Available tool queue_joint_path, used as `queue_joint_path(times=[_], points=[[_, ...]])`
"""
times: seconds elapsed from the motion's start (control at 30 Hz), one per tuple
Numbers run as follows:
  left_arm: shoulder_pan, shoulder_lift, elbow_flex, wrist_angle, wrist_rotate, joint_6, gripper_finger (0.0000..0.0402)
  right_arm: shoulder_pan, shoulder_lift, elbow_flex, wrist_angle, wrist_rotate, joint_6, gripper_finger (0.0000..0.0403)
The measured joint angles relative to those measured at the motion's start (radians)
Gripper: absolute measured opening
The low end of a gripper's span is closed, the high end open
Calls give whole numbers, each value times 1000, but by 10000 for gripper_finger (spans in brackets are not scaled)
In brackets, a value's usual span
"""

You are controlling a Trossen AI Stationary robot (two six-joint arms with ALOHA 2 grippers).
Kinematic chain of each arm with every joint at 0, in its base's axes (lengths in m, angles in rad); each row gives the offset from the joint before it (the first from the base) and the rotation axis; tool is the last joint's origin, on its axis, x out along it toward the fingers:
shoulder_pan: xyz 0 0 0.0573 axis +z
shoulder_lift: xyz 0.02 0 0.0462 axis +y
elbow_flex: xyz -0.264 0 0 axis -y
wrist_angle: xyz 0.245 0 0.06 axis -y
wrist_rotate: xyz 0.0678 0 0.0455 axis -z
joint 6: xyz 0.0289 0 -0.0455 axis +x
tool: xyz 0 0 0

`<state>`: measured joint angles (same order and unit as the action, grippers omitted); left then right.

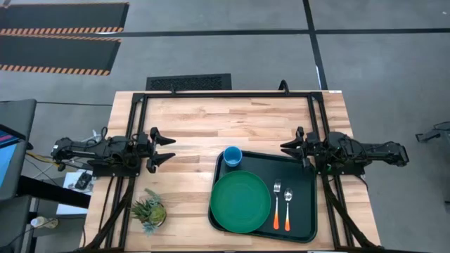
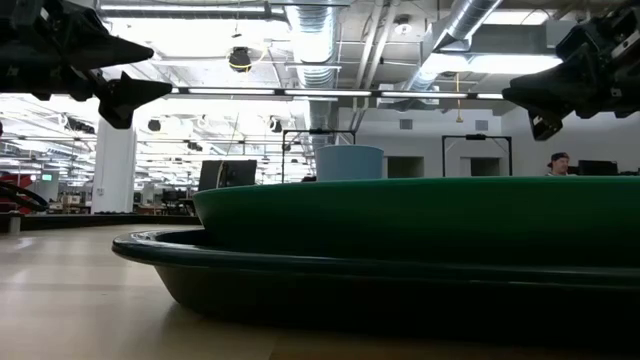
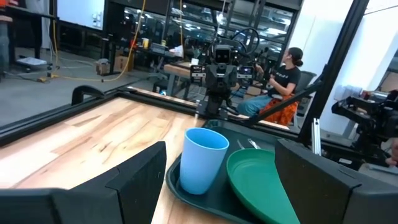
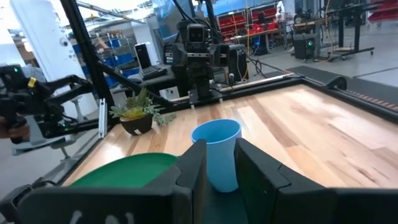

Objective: Pick and place plate/cup/fork/spoon on tray
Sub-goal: Return to Home Position

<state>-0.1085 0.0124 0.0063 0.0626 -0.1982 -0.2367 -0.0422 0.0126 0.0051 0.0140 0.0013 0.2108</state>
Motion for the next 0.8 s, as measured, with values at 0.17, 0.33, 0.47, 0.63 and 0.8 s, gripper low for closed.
queue_joint_path(times=[0.17,0.33,0.47,0.63,0.8], points=[[0,0,0,0,0,9,284,0,0,0,0,1,-18,108],[0,0,0,0,0,9,284,0,0,0,0,1,-18,108],[0,0,0,0,2,8,284,0,0,0,0,1,-18,108],[0,0,0,0,3,8,284,0,0,-1,0,1,-18,108],[0,0,0,0,3,8,284,0,0,-1,0,1,-18,108]])
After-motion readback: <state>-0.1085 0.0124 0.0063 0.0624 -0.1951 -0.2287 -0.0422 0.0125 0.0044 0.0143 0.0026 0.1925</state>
